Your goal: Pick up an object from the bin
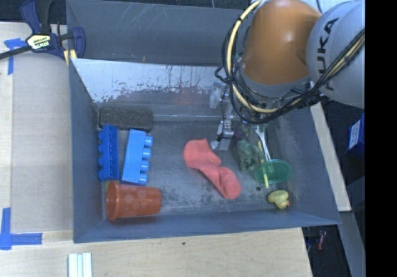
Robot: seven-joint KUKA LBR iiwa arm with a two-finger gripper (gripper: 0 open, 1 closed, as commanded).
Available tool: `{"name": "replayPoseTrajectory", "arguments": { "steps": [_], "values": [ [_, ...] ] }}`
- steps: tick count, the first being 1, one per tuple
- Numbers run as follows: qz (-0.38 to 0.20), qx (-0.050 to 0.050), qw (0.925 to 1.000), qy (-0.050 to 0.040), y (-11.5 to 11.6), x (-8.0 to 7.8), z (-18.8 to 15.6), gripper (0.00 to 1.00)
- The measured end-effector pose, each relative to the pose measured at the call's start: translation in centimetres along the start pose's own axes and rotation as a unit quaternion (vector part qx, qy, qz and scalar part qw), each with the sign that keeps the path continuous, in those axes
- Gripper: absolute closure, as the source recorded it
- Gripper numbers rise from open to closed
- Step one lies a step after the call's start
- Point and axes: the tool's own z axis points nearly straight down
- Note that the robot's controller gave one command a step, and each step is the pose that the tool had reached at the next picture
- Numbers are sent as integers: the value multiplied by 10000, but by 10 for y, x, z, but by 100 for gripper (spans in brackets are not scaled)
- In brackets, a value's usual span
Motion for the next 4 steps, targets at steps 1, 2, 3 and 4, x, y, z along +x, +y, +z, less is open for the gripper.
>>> {"name": "replayPoseTrajectory", "arguments": {
  "steps": [1, 2, 3, 4],
  "values": [
    [348, 5, 9994, -4, -33, -7, 8, 0],
    [255, 1, 9997, -20, -44, 35, 69, 0],
    [86, -6, 9999, -68, -14, 54, 103, 0],
    [1552, 13, 9879, -19, -16, 38, 138, 100]
  ]
}}
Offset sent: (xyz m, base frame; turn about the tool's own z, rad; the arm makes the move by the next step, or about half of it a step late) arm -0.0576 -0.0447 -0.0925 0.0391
